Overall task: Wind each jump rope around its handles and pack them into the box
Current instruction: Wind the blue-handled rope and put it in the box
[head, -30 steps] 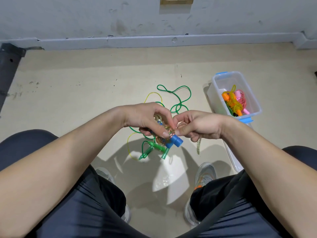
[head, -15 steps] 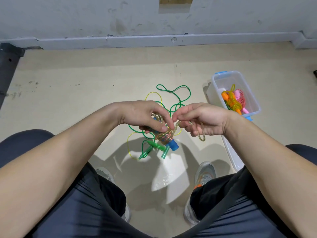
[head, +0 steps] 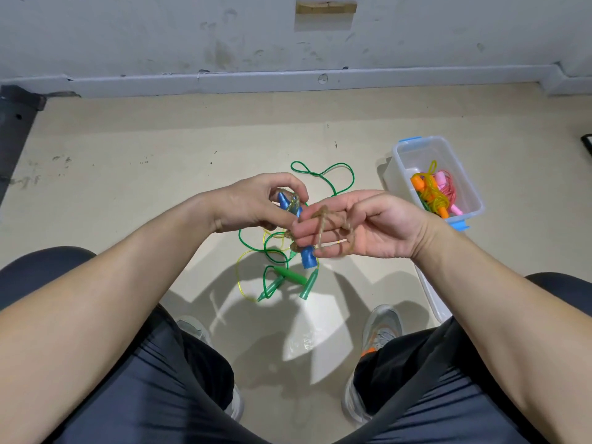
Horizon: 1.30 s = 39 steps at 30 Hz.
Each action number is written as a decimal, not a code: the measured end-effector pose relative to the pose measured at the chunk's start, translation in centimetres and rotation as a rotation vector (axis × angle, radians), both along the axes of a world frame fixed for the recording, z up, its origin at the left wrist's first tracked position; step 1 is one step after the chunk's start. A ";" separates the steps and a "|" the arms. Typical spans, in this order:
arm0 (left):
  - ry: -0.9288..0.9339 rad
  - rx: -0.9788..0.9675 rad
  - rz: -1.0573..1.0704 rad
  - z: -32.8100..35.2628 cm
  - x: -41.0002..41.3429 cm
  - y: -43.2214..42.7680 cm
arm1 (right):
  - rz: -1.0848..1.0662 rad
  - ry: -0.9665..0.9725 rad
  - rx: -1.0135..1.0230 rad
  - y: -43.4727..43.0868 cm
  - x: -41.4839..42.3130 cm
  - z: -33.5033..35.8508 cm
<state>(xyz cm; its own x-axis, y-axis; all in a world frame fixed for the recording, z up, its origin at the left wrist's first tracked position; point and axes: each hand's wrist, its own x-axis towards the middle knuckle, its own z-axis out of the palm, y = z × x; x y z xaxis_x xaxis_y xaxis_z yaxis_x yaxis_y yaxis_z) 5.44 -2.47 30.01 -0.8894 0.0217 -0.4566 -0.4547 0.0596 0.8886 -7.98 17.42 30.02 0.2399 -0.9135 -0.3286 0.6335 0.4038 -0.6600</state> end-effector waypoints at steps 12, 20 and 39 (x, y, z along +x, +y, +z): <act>0.072 0.298 0.324 -1.6 -0.7 2.5 | -0.374 0.679 0.006 -1.5 2.5 1.1; 0.121 0.606 0.484 -1.3 -1.4 4.2 | -0.789 0.852 -0.067 -2.2 2.9 1.5; 0.087 0.519 0.332 -1.5 -0.9 5.0 | -0.708 0.484 0.000 -2.6 1.5 2.5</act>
<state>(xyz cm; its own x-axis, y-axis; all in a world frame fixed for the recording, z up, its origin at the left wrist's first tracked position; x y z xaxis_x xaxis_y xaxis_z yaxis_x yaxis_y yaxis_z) 4.49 2.49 28.52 -0.9204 -0.0626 -0.3859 -0.2993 -0.5222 0.7986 -6.47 14.77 32.55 -0.5534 -0.7952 -0.2477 0.3847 0.0197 -0.9228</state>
